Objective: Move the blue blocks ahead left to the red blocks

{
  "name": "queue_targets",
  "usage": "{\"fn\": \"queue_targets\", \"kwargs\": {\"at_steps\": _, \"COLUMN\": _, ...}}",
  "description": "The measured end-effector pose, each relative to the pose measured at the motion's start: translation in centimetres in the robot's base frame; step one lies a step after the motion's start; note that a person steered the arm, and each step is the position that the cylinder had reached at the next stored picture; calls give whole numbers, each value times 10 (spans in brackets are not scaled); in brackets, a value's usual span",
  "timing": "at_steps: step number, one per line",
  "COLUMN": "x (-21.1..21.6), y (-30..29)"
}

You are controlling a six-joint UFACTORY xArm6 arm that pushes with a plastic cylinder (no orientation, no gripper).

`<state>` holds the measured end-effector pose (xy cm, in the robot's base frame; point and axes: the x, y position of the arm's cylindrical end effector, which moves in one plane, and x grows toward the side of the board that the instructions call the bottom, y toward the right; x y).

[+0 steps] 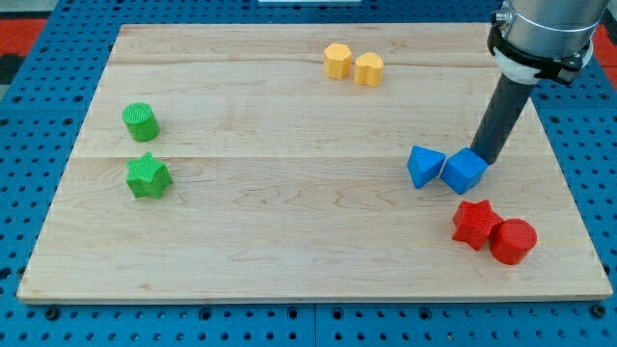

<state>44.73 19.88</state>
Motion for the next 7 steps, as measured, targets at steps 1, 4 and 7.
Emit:
{"fn": "queue_targets", "kwargs": {"at_steps": 1, "x": 0, "y": -3}}
{"fn": "queue_targets", "kwargs": {"at_steps": 4, "x": 0, "y": 2}}
{"fn": "queue_targets", "kwargs": {"at_steps": 7, "x": -62, "y": 54}}
